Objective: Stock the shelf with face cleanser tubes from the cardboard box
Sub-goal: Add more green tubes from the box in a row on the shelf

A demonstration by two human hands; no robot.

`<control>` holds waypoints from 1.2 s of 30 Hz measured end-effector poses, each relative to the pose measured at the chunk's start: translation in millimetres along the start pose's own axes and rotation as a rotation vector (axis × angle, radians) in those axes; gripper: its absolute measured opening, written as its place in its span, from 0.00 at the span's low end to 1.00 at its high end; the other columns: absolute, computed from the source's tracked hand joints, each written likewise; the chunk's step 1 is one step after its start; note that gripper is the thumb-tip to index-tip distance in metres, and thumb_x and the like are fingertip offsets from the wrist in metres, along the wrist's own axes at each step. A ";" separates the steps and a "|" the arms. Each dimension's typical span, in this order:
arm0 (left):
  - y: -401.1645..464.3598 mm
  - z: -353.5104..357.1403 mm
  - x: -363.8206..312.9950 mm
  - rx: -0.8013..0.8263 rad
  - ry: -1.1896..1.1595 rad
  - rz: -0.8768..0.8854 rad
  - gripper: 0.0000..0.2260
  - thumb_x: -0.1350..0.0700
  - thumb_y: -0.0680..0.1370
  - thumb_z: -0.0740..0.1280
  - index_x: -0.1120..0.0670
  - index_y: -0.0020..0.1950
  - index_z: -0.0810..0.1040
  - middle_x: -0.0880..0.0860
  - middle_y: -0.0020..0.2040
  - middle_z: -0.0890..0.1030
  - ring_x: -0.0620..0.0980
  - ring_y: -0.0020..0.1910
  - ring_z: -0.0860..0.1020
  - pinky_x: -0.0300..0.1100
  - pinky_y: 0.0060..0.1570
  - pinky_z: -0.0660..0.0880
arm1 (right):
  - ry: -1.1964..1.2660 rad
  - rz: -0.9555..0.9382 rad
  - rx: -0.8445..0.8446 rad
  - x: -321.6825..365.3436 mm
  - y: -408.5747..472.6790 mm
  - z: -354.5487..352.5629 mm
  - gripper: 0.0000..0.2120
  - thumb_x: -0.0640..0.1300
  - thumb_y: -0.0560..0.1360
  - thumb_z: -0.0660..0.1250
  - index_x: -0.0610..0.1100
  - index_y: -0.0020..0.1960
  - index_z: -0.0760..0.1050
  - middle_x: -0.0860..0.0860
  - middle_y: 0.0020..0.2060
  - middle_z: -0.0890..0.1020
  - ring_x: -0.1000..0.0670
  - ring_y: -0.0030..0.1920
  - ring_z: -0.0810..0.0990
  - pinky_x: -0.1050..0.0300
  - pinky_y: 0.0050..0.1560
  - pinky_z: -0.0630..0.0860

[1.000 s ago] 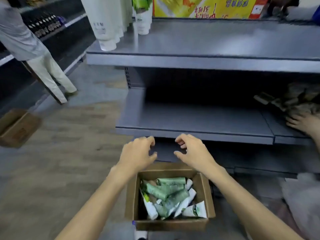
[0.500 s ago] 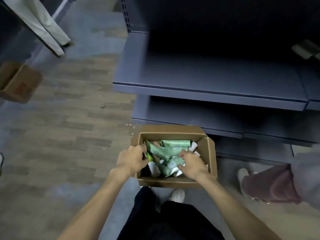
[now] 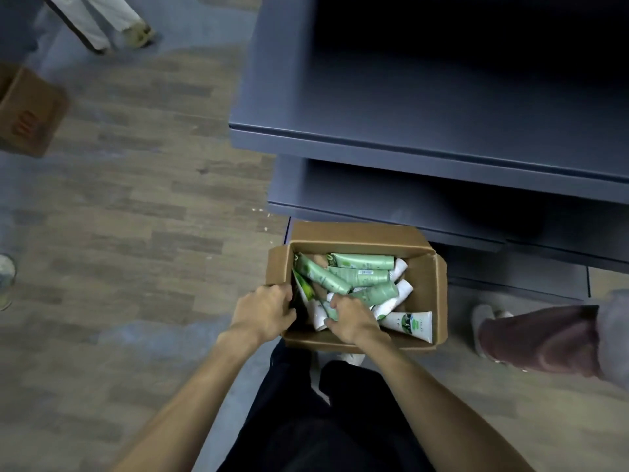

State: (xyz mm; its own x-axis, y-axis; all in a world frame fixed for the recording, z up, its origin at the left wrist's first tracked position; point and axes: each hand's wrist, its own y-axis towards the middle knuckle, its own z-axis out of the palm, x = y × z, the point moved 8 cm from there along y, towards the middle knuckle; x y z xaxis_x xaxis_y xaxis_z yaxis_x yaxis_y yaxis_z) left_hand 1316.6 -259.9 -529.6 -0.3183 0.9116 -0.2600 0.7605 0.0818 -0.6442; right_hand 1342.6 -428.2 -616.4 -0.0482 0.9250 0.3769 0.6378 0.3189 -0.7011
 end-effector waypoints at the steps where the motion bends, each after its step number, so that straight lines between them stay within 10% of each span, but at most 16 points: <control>1: 1.0 0.3 0.4 -0.003 -0.003 0.008 0.08 0.48 0.77 0.67 0.49 0.52 0.74 0.51 0.48 0.83 0.54 0.50 0.81 0.47 0.46 0.78 | 0.002 -0.003 -0.004 3.9 2.9 2.6 0.20 0.51 0.76 0.69 0.48 0.65 0.73 0.44 0.58 0.81 0.41 0.59 0.79 0.52 0.56 0.76; 10: 7.9 16.2 -21.0 -0.011 0.004 0.116 0.10 0.47 0.78 0.64 0.48 0.57 0.73 0.48 0.52 0.83 0.54 0.52 0.81 0.46 0.48 0.77 | -0.177 -0.037 -0.121 5.4 57.0 -13.7 0.23 0.48 0.79 0.64 0.41 0.71 0.66 0.43 0.67 0.71 0.41 0.68 0.69 0.49 0.67 0.70; 15: 6.4 29.0 -26.0 -0.011 0.031 0.117 0.10 0.46 0.78 0.63 0.46 0.57 0.73 0.48 0.53 0.82 0.53 0.53 0.81 0.46 0.49 0.77 | -0.232 -0.056 -0.032 11.8 86.5 -13.5 0.30 0.47 0.78 0.67 0.52 0.77 0.60 0.45 0.60 0.78 0.41 0.61 0.78 0.49 0.56 0.76; 21: -1.3 39.5 -33.1 0.005 0.074 0.115 0.11 0.46 0.78 0.63 0.47 0.58 0.73 0.47 0.55 0.81 0.53 0.54 0.80 0.48 0.52 0.77 | -0.369 -0.006 -0.140 20.1 91.0 -30.2 0.15 0.50 0.78 0.68 0.47 0.62 0.77 0.47 0.54 0.84 0.45 0.55 0.82 0.55 0.47 0.73; 36: -4.2 -58.4 -82.6 -0.191 -0.469 0.145 0.04 0.55 0.74 0.72 0.50 0.47 0.79 0.43 0.38 0.81 0.48 0.42 0.81 0.49 0.50 0.79 | 0.472 -0.176 -0.498 -15.7 -80.9 -150.0 0.18 0.52 0.71 0.76 0.56 0.59 0.77 0.59 0.50 0.84 0.58 0.51 0.82 0.51 0.56 0.79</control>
State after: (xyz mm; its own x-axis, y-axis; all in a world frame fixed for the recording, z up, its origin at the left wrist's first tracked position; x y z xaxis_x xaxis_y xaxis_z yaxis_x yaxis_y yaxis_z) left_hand 1372.7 -312.1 -463.4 -0.3875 0.6445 -0.6591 0.8915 0.0799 -0.4459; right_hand 1407.1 -499.6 -474.8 0.0837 0.6439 0.7606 0.9323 0.2190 -0.2880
